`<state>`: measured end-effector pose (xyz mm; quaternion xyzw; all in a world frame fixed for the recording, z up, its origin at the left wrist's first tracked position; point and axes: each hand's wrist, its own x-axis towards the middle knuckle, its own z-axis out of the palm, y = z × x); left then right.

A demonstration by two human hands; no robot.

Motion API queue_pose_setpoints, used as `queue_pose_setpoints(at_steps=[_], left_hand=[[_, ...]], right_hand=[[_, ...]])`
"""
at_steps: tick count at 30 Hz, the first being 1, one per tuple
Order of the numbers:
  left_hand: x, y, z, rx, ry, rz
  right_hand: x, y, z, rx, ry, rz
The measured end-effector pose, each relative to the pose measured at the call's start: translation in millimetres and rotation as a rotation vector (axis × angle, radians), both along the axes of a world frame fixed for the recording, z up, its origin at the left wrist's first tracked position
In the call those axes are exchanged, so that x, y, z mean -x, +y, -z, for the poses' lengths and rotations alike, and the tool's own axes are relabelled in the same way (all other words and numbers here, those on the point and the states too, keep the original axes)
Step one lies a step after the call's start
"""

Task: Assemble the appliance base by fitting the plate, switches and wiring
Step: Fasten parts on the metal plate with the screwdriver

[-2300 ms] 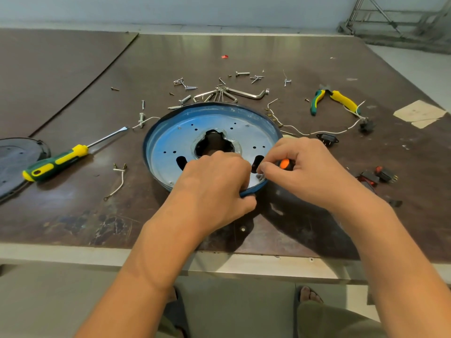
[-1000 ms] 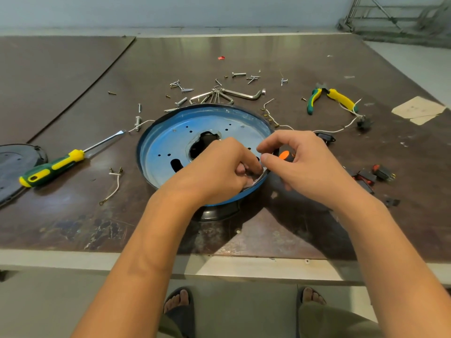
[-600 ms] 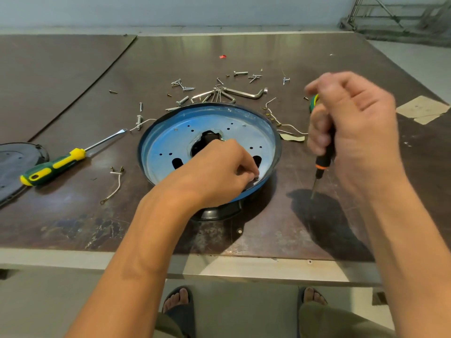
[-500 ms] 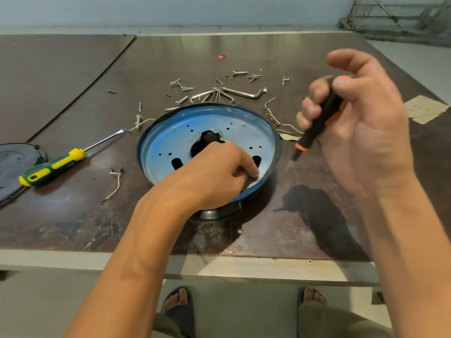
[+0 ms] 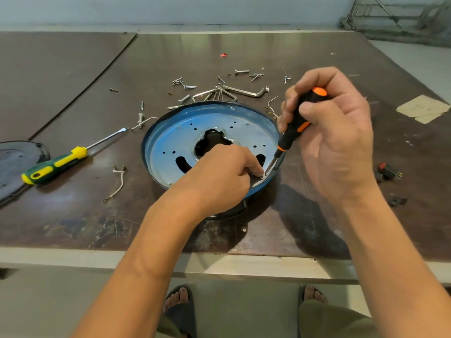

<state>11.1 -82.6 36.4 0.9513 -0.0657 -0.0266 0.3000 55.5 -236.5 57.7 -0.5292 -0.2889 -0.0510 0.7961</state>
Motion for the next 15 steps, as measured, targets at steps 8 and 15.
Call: queue_pose_setpoints(at_steps=[8, 15], left_hand=[[0.3, -1.0, -2.0, -0.002, -0.009, 0.0], [-1.4, -0.5, -2.0, -0.003, 0.012, 0.007]], right_hand=[[2.6, 1.3, 2.2, -0.012, -0.006, -0.026], [5.0, 5.0, 4.8, -0.008, -0.006, -0.045]])
